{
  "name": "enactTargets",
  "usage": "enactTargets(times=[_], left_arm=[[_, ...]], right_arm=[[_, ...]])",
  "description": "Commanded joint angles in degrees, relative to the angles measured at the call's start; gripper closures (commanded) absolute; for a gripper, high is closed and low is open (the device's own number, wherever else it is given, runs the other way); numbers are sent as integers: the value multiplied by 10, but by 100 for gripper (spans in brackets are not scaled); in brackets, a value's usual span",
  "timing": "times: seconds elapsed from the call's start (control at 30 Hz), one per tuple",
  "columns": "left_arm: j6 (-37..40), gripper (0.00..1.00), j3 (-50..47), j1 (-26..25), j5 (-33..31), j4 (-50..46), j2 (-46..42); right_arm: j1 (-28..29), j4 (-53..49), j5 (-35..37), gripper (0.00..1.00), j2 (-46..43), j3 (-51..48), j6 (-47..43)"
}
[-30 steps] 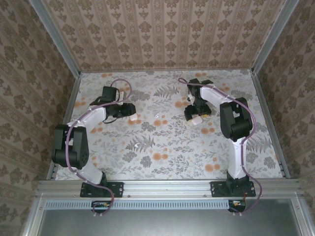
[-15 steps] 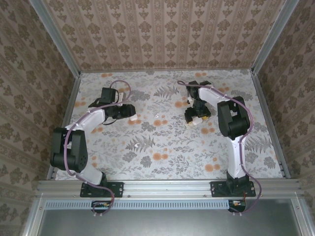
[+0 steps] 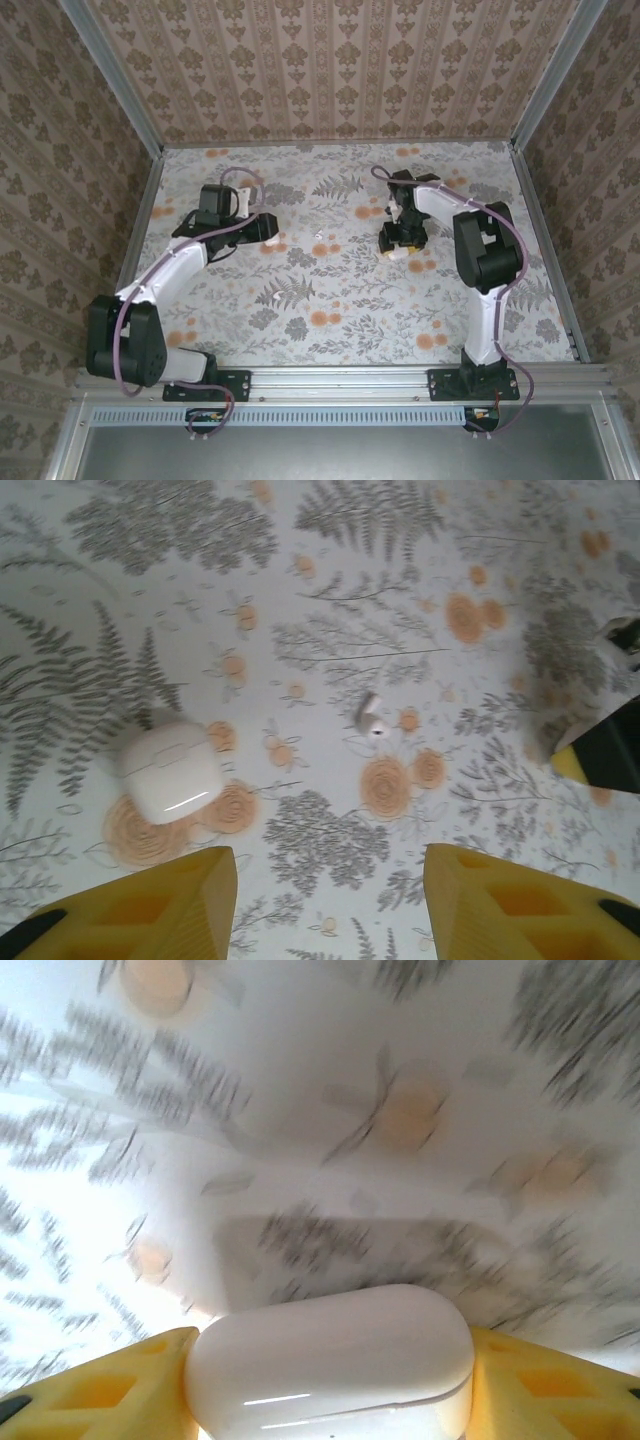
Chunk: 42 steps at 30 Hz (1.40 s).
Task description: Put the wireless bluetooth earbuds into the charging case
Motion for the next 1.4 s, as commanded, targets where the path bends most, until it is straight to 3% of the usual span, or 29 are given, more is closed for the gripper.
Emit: enactTargets(times=[0.0, 0.4, 0.67, 0.97, 1.37], left_arm=[[10, 48, -20, -35, 10, 55, -37], [21, 47, -120, -231, -66, 284, -127], [55, 47, -121, -343, -97, 418, -95], [16, 47, -67, -370, -75, 478, -19], [-31, 52, -44, -371, -63, 529, 31]], right_arm=[[7, 26, -99, 46, -55, -55, 77], [32, 104, -115, 49, -319, -137, 261], [85, 157, -69, 51, -458, -150, 363], [138, 161, -30, 51, -493, -143, 389], [149, 169, -34, 52, -496, -134, 399]])
